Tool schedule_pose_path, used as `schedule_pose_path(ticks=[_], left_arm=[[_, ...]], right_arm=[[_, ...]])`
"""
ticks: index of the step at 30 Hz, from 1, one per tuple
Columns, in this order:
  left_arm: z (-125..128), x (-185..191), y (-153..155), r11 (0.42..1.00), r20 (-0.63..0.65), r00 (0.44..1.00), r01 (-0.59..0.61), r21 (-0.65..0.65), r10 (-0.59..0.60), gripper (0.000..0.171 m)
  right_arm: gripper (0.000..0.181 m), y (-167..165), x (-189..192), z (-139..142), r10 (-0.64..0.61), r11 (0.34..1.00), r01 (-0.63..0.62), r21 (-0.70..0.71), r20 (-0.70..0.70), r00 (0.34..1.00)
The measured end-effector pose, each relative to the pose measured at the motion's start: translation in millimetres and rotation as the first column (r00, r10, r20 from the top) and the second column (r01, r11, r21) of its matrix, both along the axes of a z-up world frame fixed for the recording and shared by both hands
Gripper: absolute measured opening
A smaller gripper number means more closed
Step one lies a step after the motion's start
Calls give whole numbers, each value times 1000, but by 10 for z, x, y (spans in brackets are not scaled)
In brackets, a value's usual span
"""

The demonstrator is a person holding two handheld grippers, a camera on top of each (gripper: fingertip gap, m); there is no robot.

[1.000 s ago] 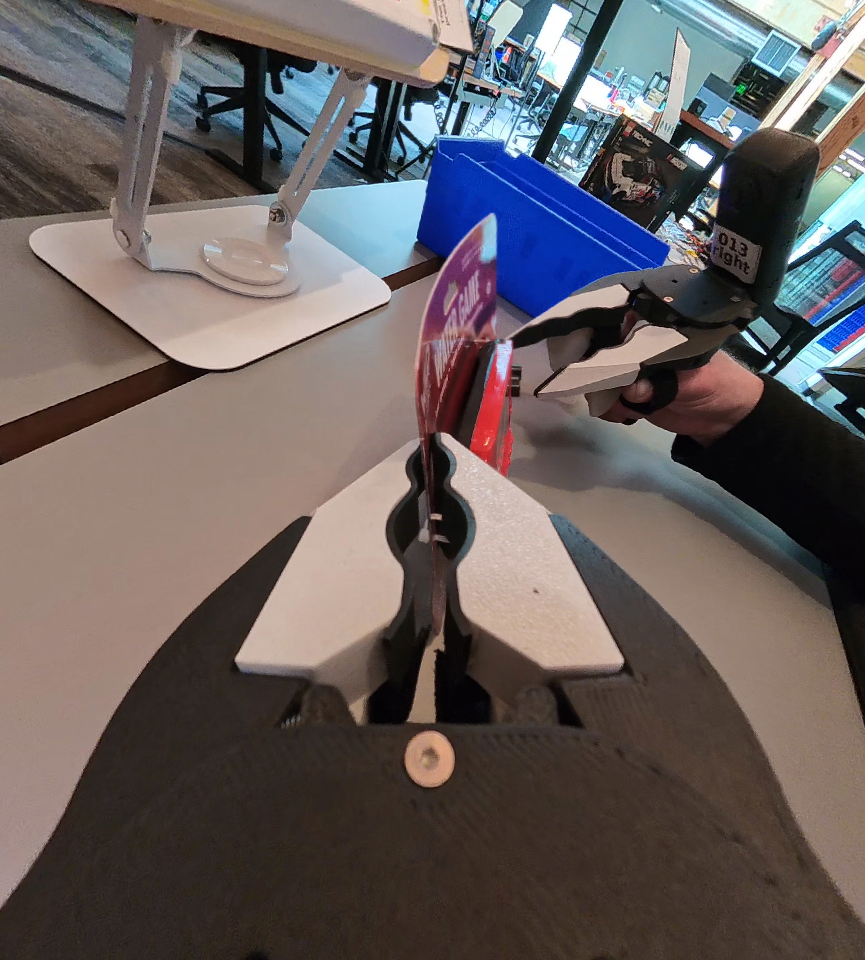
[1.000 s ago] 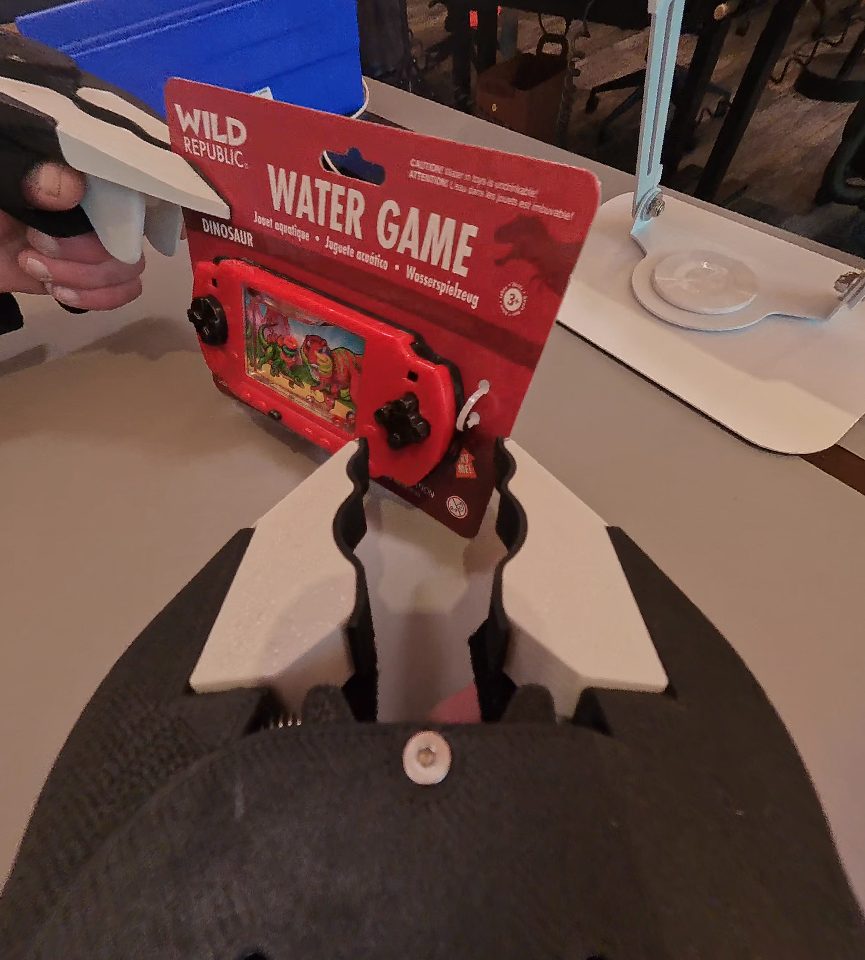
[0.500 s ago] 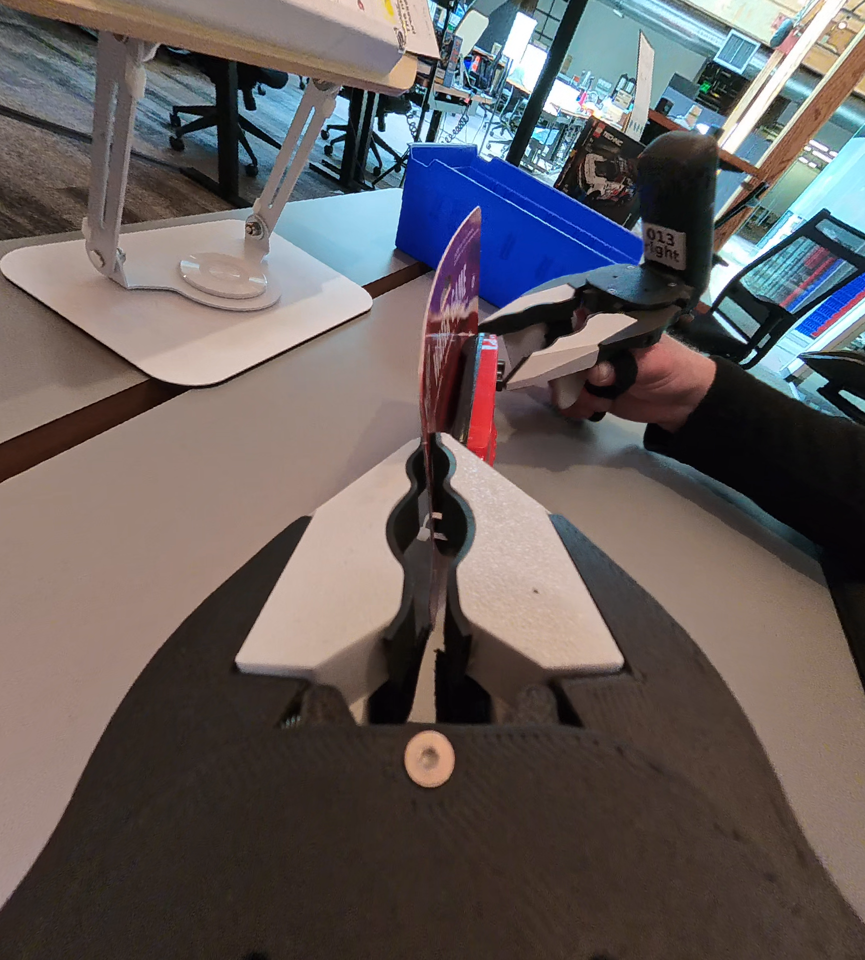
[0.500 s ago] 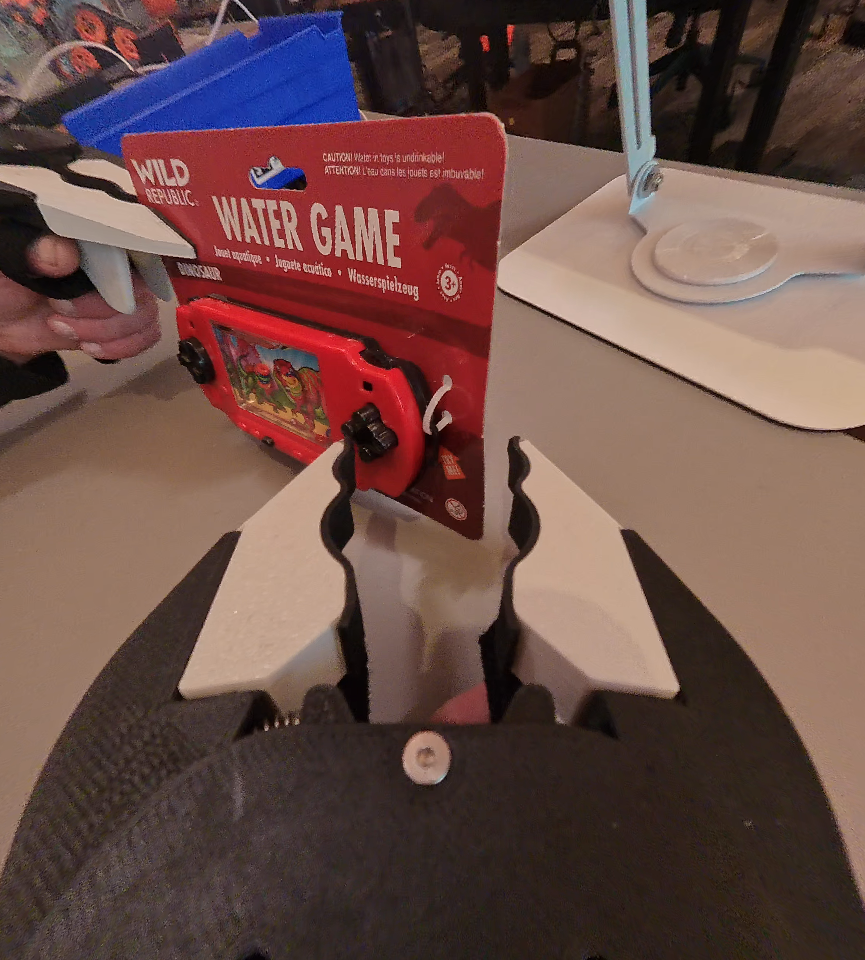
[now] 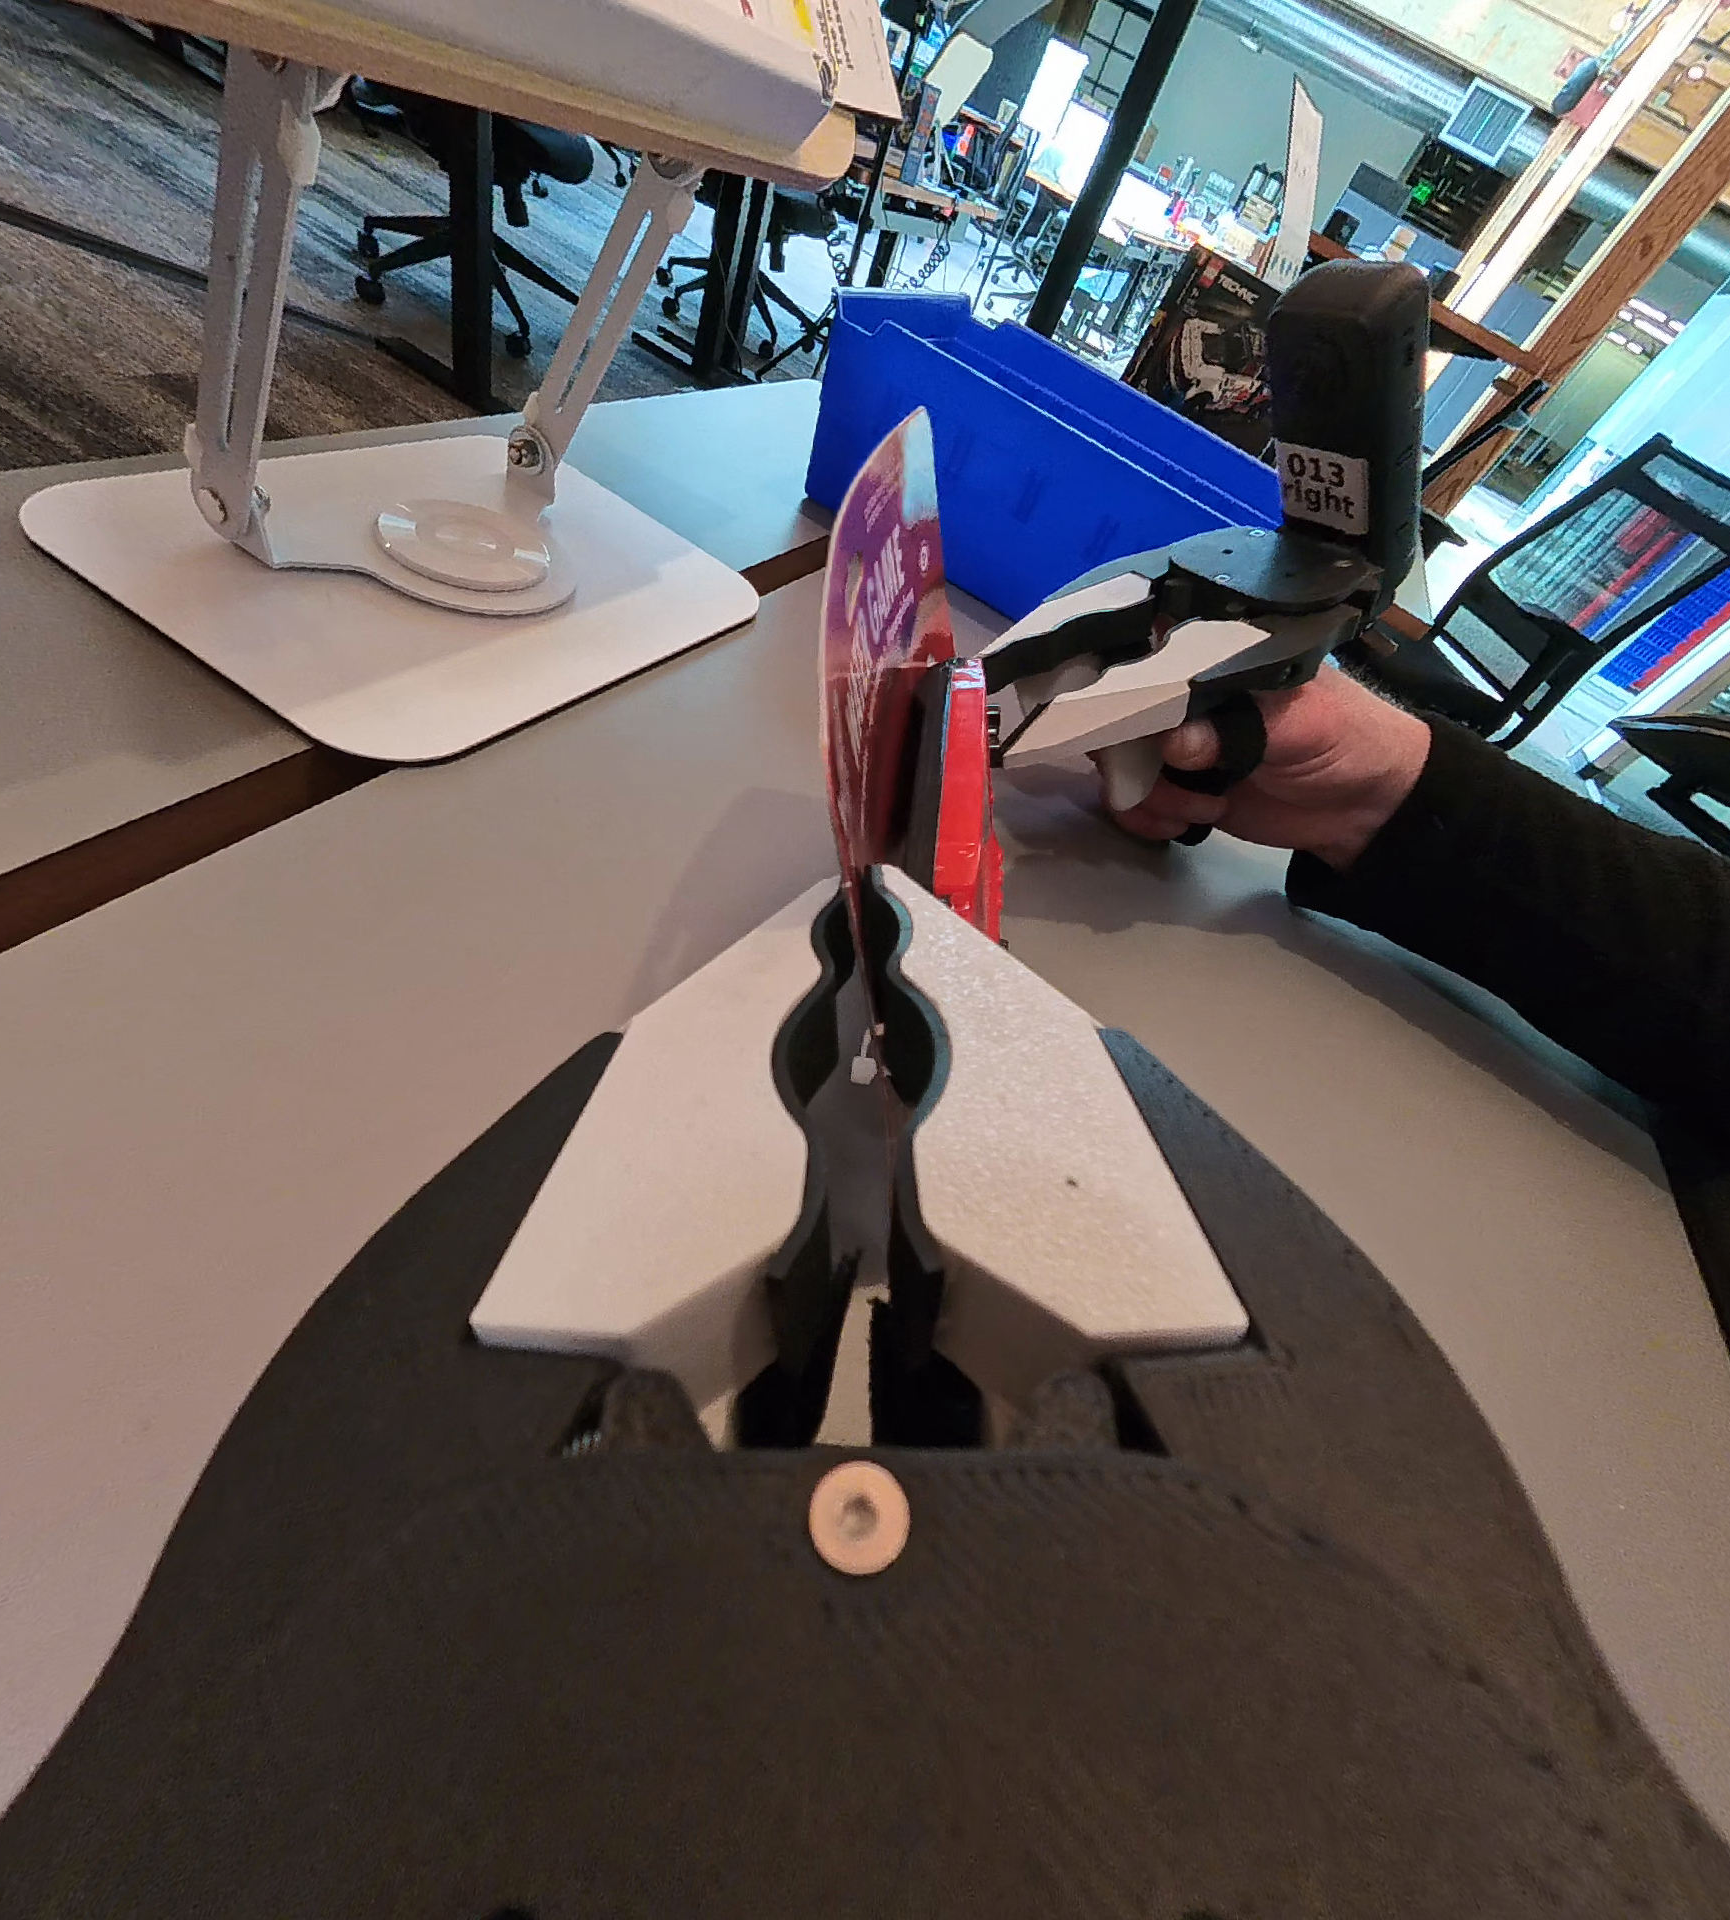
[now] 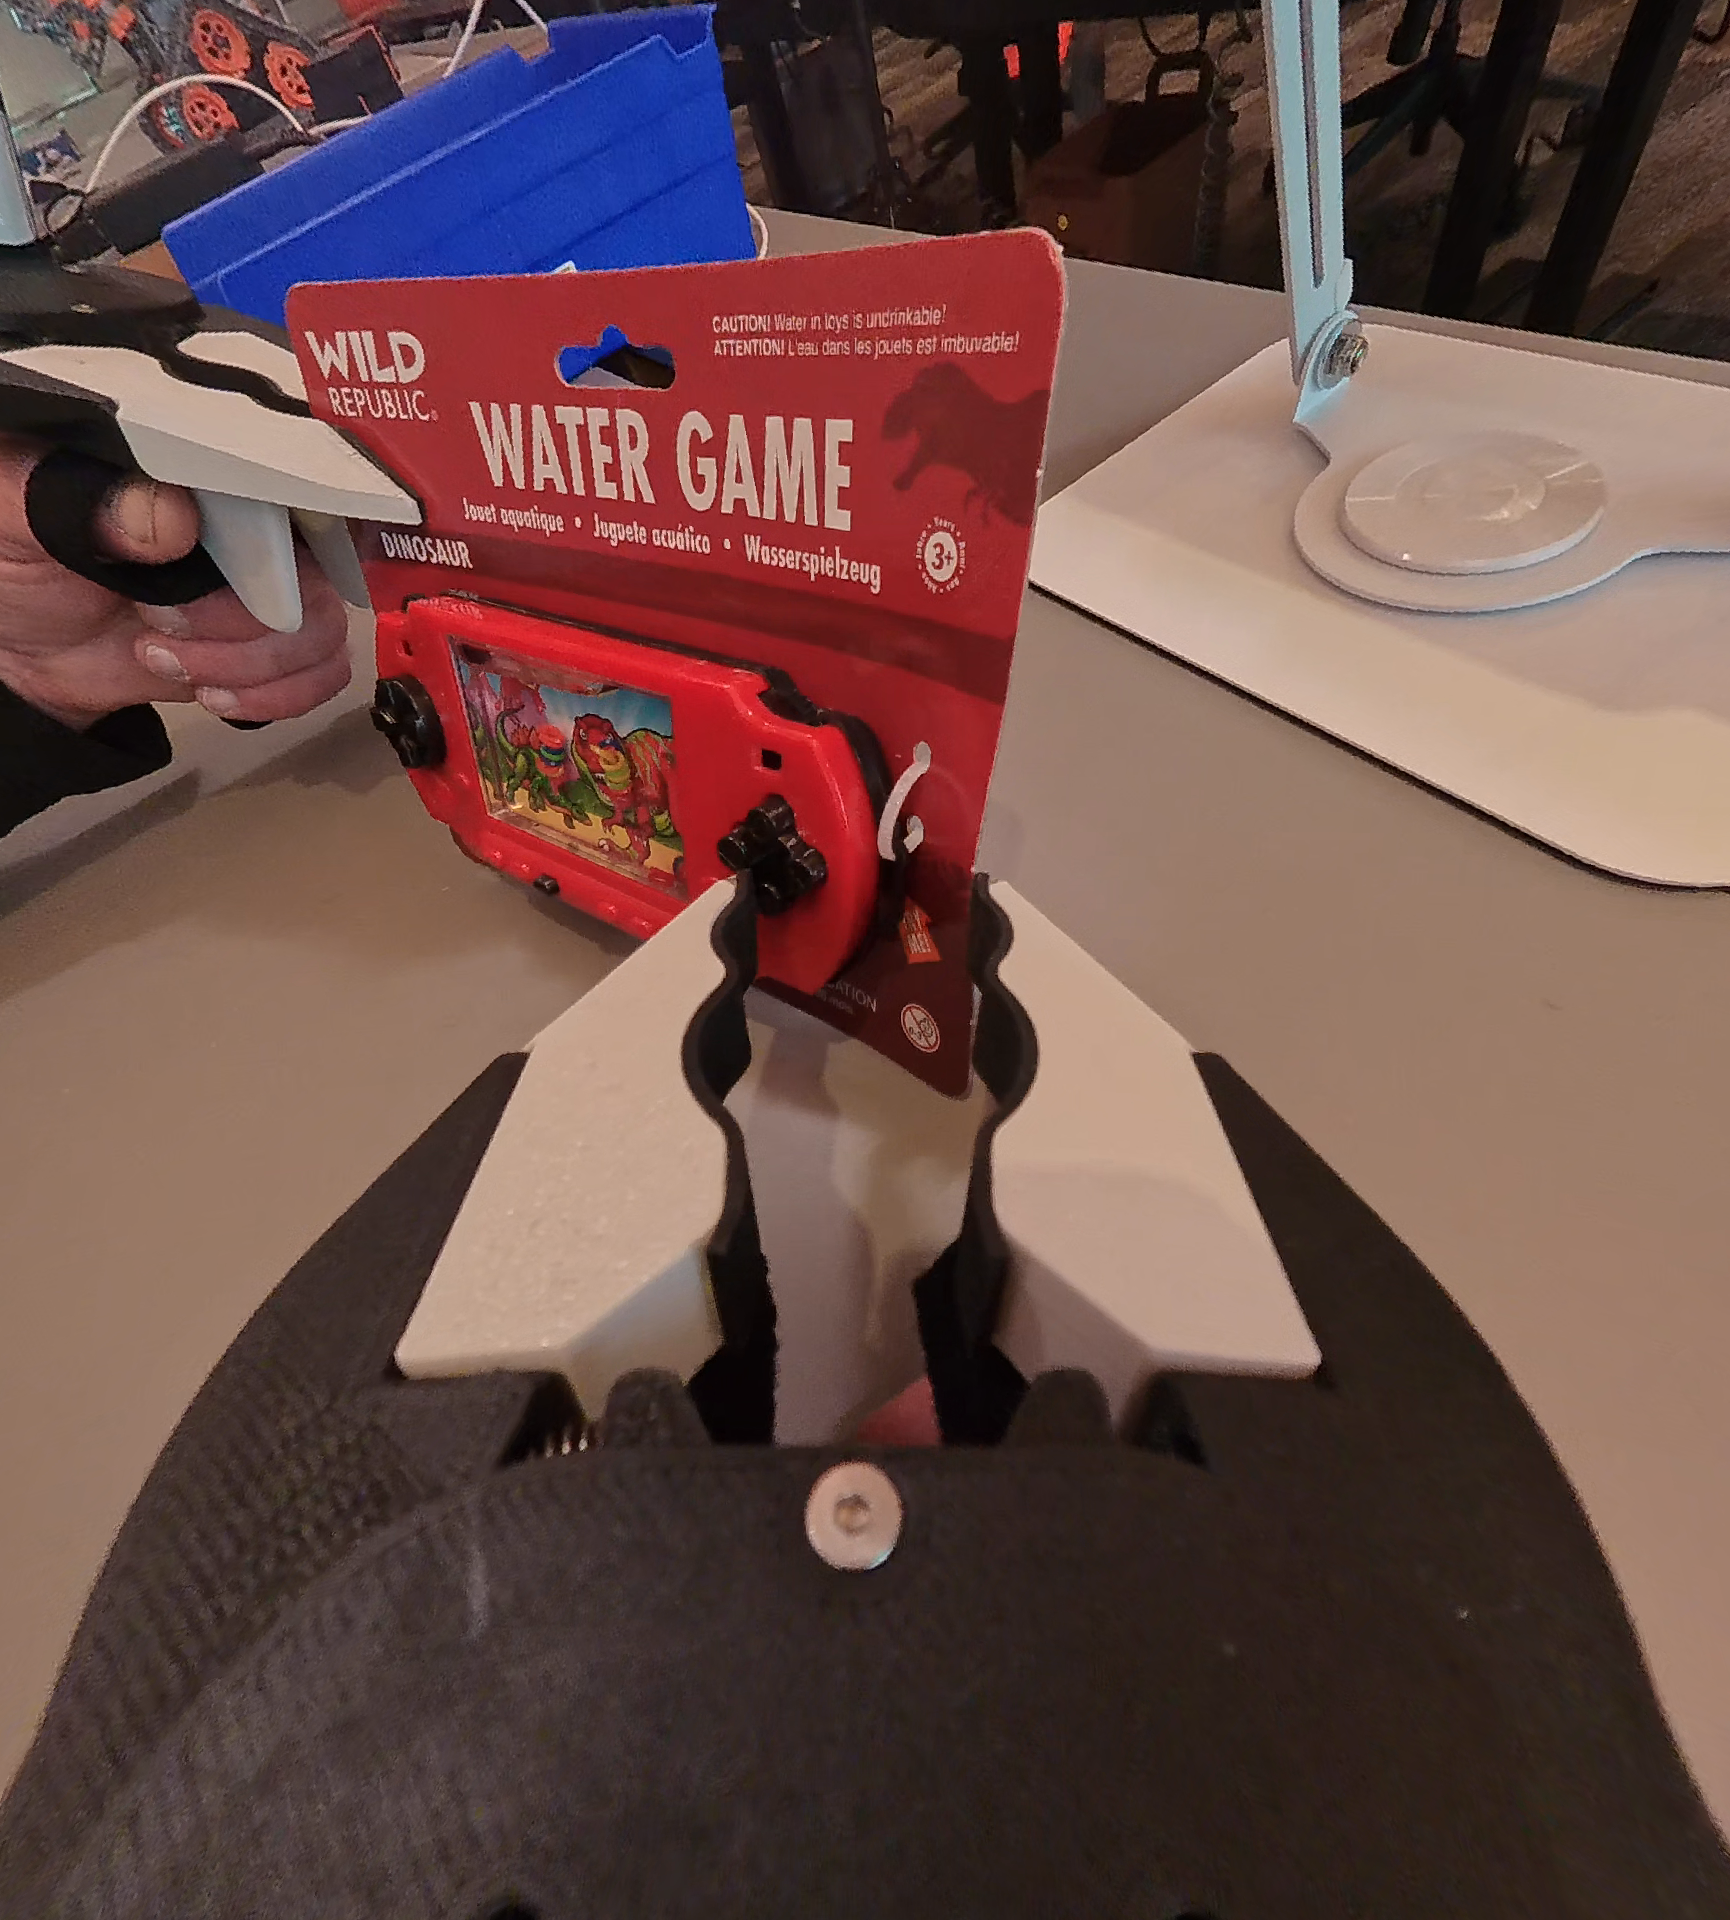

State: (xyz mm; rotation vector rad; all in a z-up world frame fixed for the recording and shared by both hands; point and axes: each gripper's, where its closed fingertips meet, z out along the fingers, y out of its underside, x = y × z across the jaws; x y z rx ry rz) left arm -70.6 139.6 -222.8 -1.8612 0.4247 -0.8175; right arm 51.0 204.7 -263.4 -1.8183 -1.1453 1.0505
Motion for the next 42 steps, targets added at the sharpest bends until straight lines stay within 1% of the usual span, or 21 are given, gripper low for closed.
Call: schedule_pose_path(ticks=[4,6,8,13,18,22,32,34,38,42], left_arm=[[11,-9,-17,1000,-7,1000,8,8,-8,0],[17,1,-22,1000,-20,1000,13,15,-12,0],[21,7,-28,1000,-22,1000,19,20,-18,0],[9,1,-22,1000,-12,1000,20,21,-20,0],[0,-2,-21,1000,-12,1000,19,24,-19,0],[8,4,-19,999,-6,1000,20,27,-20,0],[-7,-29,-12,1000,2,1000,2,19,-2,0],[-10,-35,-11,1000,-1,1000,0,21,1,0],[7,-26,-20,1000,-4,1000,7,28,-7,0],[9,-26,-18,1000,-8,1000,5,30,-4,0]], right_arm=[[42,-48,22,15,56,998,-56,-26,-5,998],[51,4,42,103,47,997,-50,-56,-57,997],[42,14,61,103,70,994,-75,-80,-57,996],[50,-22,-31,19,121,987,-125,-100,-46,992],[44,-2,-55,61,134,983,-143,-114,-89,987],[38,-11,-36,69,140,981,-151,-123,-99,985],[29,-17,-69,73,121,988,-126,-91,-58,991],[31,-20,-67,70,123,988,-128,-90,-58,991],[42,-30,-65,40,125,987,-130,-92,-55,991],[42,-39,-60,38,130,987,-133,-89,-46,990]])
